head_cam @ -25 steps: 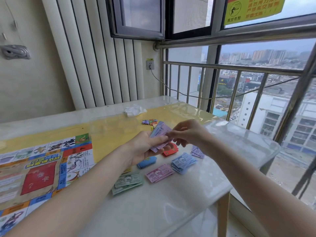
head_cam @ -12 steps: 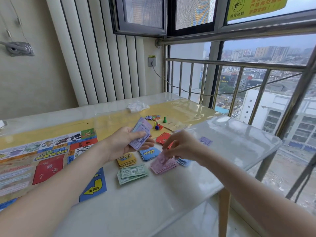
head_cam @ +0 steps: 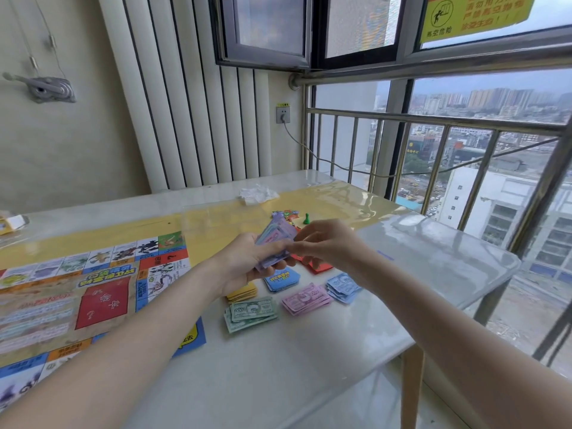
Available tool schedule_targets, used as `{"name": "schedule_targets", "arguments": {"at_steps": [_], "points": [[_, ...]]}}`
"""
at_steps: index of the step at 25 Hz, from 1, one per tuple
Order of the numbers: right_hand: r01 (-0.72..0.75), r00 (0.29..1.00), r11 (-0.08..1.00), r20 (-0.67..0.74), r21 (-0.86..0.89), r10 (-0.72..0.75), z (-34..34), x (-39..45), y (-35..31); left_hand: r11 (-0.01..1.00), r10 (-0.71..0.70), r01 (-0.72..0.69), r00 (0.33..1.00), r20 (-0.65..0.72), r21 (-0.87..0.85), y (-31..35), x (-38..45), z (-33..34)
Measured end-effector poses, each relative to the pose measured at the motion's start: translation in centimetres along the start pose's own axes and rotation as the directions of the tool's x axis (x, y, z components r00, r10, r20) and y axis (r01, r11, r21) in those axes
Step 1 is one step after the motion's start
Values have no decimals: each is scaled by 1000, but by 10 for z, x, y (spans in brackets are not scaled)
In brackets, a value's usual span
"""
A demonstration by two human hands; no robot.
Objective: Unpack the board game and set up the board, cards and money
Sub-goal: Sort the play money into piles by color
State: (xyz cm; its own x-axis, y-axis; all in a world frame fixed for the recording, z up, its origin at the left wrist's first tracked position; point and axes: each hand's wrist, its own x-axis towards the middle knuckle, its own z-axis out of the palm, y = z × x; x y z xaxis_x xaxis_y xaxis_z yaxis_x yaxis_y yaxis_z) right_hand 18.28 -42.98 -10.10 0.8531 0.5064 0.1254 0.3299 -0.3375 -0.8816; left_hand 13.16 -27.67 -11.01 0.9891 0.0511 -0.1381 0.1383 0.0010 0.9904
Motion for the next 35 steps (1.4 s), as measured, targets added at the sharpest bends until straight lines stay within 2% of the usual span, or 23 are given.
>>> {"name": "schedule_targets", "arguments": {"at_steps": [3, 7, 10, 13, 18, 21, 23, 26, 28, 29, 30, 32, 33, 35], "points": [[0, 1000, 992, -21, 130, 3, 2, 3, 3, 997, -9, 12, 999, 47, -73, 4, 0, 1], [-21, 996, 997, -86, 70, 27, -11, 7, 6, 990, -48, 66, 989, 137, -125, 8, 1, 3], [-37, 985, 997, -168, 65, 48, -30, 9, 7, 986, -21, 39, 993, 114, -160, 10, 7, 7], [-87, 937, 985, -324, 150, 133, -56, 11, 18, 985, -4, 20, 996, 89, -170, 9, 13, 16], [-237, 878, 965, -401, 109, 261, -82, 10, 61, 993, -31, 42, 995, 96, -114, 6, 25, 44], [-284, 863, 959, -434, 3, 257, -90, 14, 80, 993, -36, 45, 996, 80, -113, 7, 32, 55], [-311, 869, 934, -450, -174, 205, -89, 17, 91, 993, -30, 39, 997, 76, -111, 6, 34, 60], [-363, 891, 799, -430, -480, 146, -82, 17, 102, 991, -44, 51, 997, 57, -125, 4, 38, 65], [-347, 901, 731, -426, -588, 85, -80, 15, 99, 988, -55, 59, 998, 33, -146, 4, 41, 66], [-296, 903, 742, -430, -601, 12, -80, 14, 94, 987, -55, 58, 998, 18, -151, 4, 42, 66], [-209, 902, 800, -427, -562, -64, -79, 14, 87, 987, -53, 53, 999, 1, -149, 3, 43, 66], [9, 941, 961, -322, -275, -101, -73, 12, 66, 992, -45, 39, 998, -43, -118, 2, 45, 67], [64, 975, 991, -205, -115, -87, -68, 11, 56, 995, -38, 32, 997, -64, -96, 1, 47, 67], [71, 996, 997, -47, -10, -71, -60, 10, 46, 996, -32, 26, 997, -71, -81, 1, 48, 66]]}}
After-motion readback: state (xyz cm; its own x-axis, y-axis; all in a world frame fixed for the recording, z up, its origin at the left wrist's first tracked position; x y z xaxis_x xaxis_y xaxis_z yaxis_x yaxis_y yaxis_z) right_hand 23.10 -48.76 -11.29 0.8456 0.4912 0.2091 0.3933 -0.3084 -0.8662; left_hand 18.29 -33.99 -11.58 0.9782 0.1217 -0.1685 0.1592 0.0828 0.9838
